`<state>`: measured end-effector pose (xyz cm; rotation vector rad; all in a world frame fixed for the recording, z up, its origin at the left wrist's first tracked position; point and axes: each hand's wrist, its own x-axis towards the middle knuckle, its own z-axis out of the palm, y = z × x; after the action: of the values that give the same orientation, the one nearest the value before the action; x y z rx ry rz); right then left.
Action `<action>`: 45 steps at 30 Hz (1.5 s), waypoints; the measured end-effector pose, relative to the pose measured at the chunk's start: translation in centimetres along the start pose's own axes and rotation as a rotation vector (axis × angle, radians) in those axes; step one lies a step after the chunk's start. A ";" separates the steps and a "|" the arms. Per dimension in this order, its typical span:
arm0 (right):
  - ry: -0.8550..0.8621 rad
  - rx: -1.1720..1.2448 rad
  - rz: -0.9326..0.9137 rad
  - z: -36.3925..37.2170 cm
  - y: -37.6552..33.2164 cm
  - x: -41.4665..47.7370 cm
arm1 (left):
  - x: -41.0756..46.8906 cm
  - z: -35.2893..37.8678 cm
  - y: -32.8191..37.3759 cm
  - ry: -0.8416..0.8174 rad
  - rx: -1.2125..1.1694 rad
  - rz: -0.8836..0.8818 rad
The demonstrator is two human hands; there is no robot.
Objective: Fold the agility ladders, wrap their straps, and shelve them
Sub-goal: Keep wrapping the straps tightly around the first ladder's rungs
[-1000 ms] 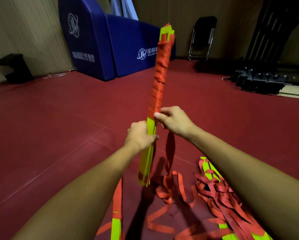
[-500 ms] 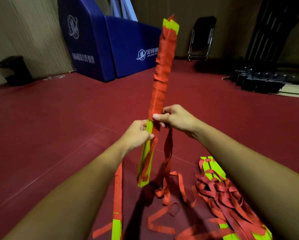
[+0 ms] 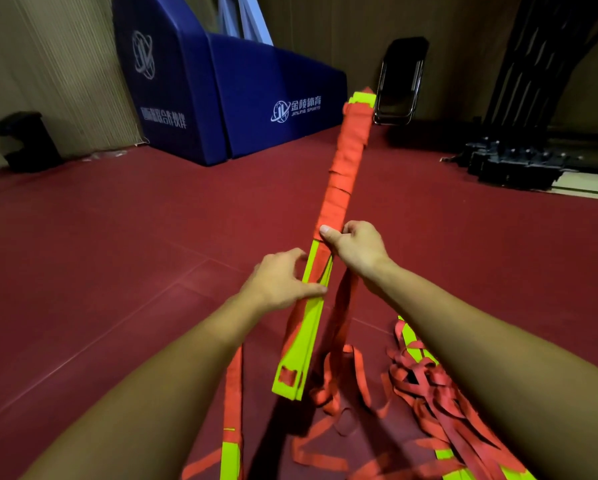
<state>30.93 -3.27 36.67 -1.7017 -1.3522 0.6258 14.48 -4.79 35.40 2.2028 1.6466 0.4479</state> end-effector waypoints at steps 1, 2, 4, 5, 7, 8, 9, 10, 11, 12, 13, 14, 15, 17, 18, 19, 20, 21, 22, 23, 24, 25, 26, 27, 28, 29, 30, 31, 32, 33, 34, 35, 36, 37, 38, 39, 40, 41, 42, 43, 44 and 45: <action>0.008 -0.012 0.019 0.1 0.0 -0.2 | -0.2 0.1 0.2 0.014 0.051 -0.009; 0.017 -0.025 0.035 0.2 0.0 -0.3 | -0.4 0.2 0.5 0.029 0.092 -0.023; 0.045 -0.047 0.062 0.7 -0.1 -0.5 | -0.6 0.7 1.5 0.039 0.174 -0.039; 0.063 -0.049 0.077 1.0 -0.1 -0.5 | -0.7 1.1 2.0 0.027 0.208 -0.049; 0.085 -0.043 0.101 1.3 -0.2 -0.6 | -0.9 1.8 2.6 0.011 0.222 -0.073; 0.080 -0.036 0.104 1.4 -0.2 -0.6 | -0.8 2.1 2.6 0.010 0.199 -0.081; 0.064 -0.027 0.099 1.4 -0.2 -0.6 | -0.6 2.1 2.3 0.008 0.169 -0.094; 0.037 -0.018 0.087 1.4 -0.2 -0.5 | -0.4 2.1 2.0 0.009 0.132 -0.107; -0.001 -0.016 0.065 1.2 -0.3 -0.4 | -0.3 1.9 1.7 0.010 0.093 -0.120; -0.055 -0.017 0.037 1.0 -0.4 -0.3 | -0.2 1.6 1.4 0.011 0.058 -0.128; -0.130 -0.016 0.009 0.7 -0.5 -0.2 | -0.1 1.3 1.1 0.010 0.029 -0.133; -0.212 -0.009 -0.020 0.5 -0.7 -0.2 | 0.0 1.1 0.8 0.004 0.004 -0.135; -0.282 0.004 -0.045 0.2 -0.7 -0.2 | 0.1 0.9 0.5 -0.011 -0.012 -0.136; -0.365 0.026 -0.080 -0.2 -0.6 -0.2 | 0.0 0.6 -0.1 -0.038 -0.028 -0.118; -0.393 0.044 -0.087 -0.3 -0.6 -0.2 | -0.2 0.5 -0.2 -0.037 -0.040 -0.106; -0.413 0.058 -0.089 -0.4 -0.5 -0.3 | -0.3 0.4 -0.3 -0.033 -0.060 -0.101; -0.421 0.069 -0.082 -0.4 -0.4 -0.2 | -0.4 0.3 -0.3 -0.027 -0.087 -0.094; -0.421 0.080 -0.073 -0.6 -0.3 -0.1 | -0.2 0.3 -0.5 -0.022 -0.118 -0.090; -0.413 0.084 -0.057 -0.7 -0.3 -0.1 | -0.1 0.3 -0.5 -0.021 -0.156 -0.080; -0.399 0.082 -0.040 -0.8 -0.3 -0.2 | 0.1 0.4 -0.5 -0.031 -0.202 -0.072; -0.379 0.088 -0.022 -0.8 -0.2 -0.2 | 0.5 0.7 -0.8 -0.046 -0.256 -0.058; -0.359 0.112 -0.003 -0.8 -0.1 -0.1 | 1.2 1.4 -1.5 -0.055 -0.315 -0.046; -0.340 0.147 0.017 -0.7 -0.1 0.0 | 1.9 2.1 -2.1 -0.065 -0.366 -0.042; -0.316 0.187 0.028 -0.6 -0.1 0.1 | 2.4 2.6 -2.5 -0.071 -0.406 -0.043; -0.291 0.213 0.032 -0.7 -0.1 0.1 | 2.2 2.5 -2.1 -0.072 -0.436 -0.041; -0.266 0.217 0.028 -0.8 -0.2 0.1 | 1.3 1.7 -1.1 -0.062 -0.459 -0.039; -0.243 0.200 0.017 -0.9 -0.2 0.1 | 0.4 1.0 0.1 -0.054 -0.471 -0.037; -0.221 0.162 0.002 -1.0 -0.4 0.1 | 0.1 0.8 0.5 -0.053 -0.458 -0.037; -0.195 0.107 -0.009 -1.0 -0.5 -0.1 | -0.1 0.8 0.8 -0.053 -0.423 -0.037; -0.158 0.045 -0.017 -1.0 -0.7 -0.2 | -0.2 1.0 0.9 -0.047 -0.382 -0.039; -0.116 -0.004 -0.019 -0.8 -0.8 -0.4 | -0.4 1.1 1.0 -0.031 -0.333 -0.033; -0.085 -0.031 -0.013 -0.6 -0.9 -0.5 | -0.6 1.2 1.1 -0.006 -0.273 -0.025; -0.069 -0.042 -0.004 -0.4 -0.8 -0.5 | -0.7 1.3 1.3 0.029 -0.185 -0.015; -0.051 -0.047 0.007 -0.3 -0.7 -0.5 | -0.8 1.3 1.4 0.068 -0.074 -0.015; -0.027 -0.062 0.017 -0.1 -0.5 -0.4 | -0.9 1.2 1.6 0.102 0.044 -0.028; 0.004 -0.086 0.024 -0.1 -0.4 -0.4 | -1.1 1.1 1.9 0.127 0.142 -0.059; 0.038 -0.110 0.021 -0.1 -0.2 -0.3 | -1.3 1.0 2.2 0.151 0.207 -0.088; 0.064 -0.131 0.007 -0.1 -0.2 -0.4 | -1.4 0.9 2.6 0.173 0.237 -0.118; 0.081 -0.151 -0.011 -0.2 -0.2 -0.5 | -1.5 0.8 3.0 0.191 0.241 -0.145; 0.093 -0.169 -0.032 -0.1 -0.2 -0.6 | -1.4 0.8 3.3 0.196 0.227 -0.163; 0.099 -0.182 -0.054 0.0 -0.2 -0.7 | -1.2 0.9 3.4 0.190 0.196 -0.171; 0.092 -0.186 -0.081 0.1 -0.2 -0.7 | -0.9 1.0 3.3 0.172 0.158 -0.180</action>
<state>30.55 -3.85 36.74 -1.7891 -1.4423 0.3805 17.51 -6.57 36.05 2.1503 2.0147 0.4829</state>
